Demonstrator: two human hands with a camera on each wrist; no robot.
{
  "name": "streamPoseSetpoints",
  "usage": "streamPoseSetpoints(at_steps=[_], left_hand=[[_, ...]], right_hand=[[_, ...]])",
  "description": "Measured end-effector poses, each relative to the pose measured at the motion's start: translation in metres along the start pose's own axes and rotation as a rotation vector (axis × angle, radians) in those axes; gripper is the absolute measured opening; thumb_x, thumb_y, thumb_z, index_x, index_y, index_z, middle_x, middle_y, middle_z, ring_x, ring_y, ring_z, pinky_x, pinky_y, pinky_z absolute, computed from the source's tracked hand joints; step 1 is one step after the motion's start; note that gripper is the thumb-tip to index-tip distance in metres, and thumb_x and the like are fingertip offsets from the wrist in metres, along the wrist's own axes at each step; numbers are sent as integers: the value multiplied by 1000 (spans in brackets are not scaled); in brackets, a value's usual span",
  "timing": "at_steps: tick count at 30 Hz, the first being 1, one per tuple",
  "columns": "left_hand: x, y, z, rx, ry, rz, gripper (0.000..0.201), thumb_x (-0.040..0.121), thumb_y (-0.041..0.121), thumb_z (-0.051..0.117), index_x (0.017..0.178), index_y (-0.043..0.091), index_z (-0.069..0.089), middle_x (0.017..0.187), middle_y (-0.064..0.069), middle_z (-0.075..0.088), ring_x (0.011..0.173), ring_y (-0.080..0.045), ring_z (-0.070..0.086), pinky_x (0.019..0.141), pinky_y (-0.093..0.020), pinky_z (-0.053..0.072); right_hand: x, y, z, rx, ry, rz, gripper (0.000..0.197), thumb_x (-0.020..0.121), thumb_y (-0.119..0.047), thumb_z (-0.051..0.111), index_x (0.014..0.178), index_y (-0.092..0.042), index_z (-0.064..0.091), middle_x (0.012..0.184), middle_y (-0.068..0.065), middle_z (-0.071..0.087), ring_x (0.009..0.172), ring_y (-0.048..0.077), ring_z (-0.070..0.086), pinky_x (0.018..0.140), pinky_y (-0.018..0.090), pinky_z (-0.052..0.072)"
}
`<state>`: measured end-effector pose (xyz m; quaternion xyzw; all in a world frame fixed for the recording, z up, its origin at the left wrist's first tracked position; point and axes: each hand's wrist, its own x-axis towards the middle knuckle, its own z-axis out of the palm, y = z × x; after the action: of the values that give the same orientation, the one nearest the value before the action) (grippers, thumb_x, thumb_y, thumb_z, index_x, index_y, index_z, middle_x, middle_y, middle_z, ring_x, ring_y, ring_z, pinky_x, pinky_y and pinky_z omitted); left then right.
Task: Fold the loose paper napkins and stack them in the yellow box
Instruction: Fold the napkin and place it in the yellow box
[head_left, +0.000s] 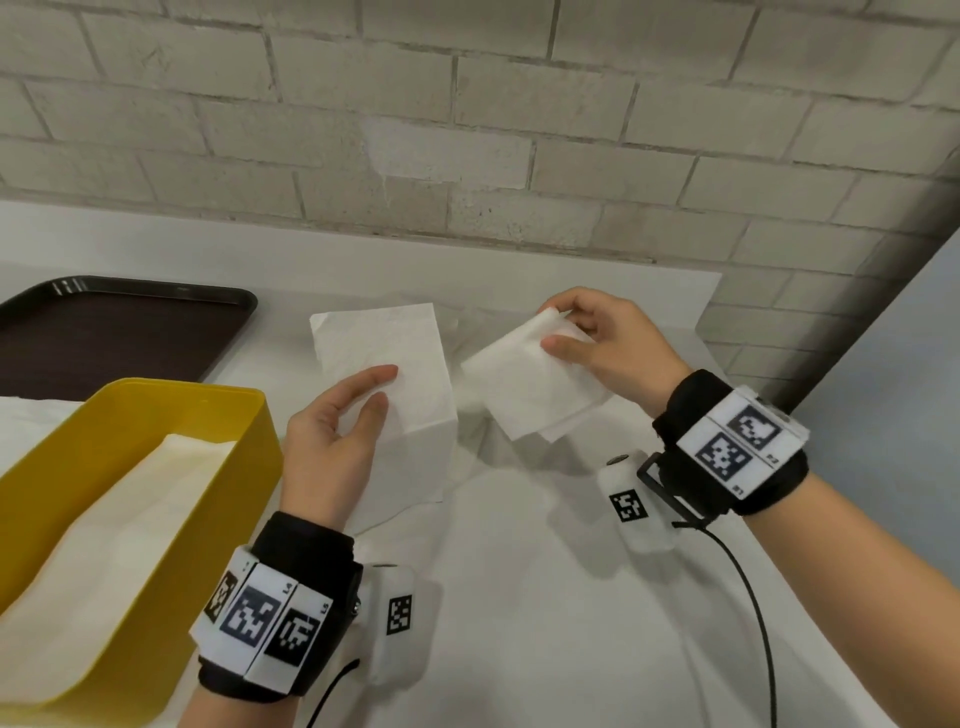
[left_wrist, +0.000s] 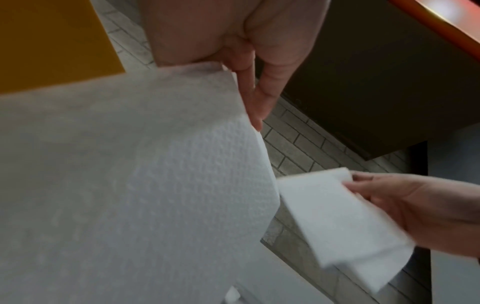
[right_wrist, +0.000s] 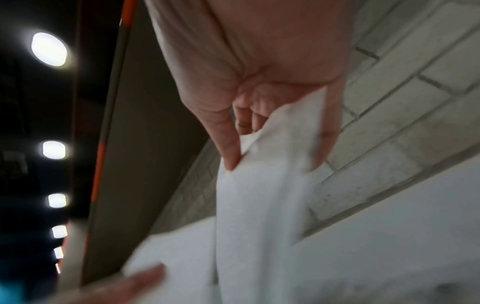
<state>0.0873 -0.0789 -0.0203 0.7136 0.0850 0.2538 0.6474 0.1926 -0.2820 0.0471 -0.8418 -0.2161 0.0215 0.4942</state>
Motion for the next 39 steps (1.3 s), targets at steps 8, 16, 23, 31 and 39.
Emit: streamPoseSetpoints(at_steps=[8,16,23,31,39], left_hand=[[-10,20,10,-199,-132,-74,26,85,35,50,95,20,69,97,9,71,98,-3,62,92,-22,46],[-14,26,3,-236,-24,-87,24,97,15,42,103,15,65,101,9,67,102,-5,62,96,-20,46],[-13,22,-5,-223,-49,-88,25,95,11,47,112,14,65,112,0,69,110,-15,61,97,-31,48],[-5,10,-8,-84,39,-87,40,79,12,71,112,31,59,117,3,64,113,-15,58,98,-43,47],[-11,18,2,-63,-48,43,34,81,-1,63,83,33,66,82,21,69,89,4,62,83,-20,50]], right_hand=[[-17,-28,26,467,-5,-21,10,86,-5,60,86,-13,55,68,-2,71,61,12,67,60,26,55],[-22,-18,57,430,90,33,11,90,-12,56,90,-21,50,82,-1,66,72,12,64,62,24,52],[-29,-20,62,660,8,20,19,90,-4,53,100,-19,47,84,1,69,69,11,67,59,25,54],[-33,-14,57,658,-108,77,20,88,-1,55,101,-15,49,75,0,72,63,12,67,56,22,53],[-43,-9,53,421,-73,37,68,65,-29,77,116,-44,36,114,1,49,91,15,62,76,21,52]])
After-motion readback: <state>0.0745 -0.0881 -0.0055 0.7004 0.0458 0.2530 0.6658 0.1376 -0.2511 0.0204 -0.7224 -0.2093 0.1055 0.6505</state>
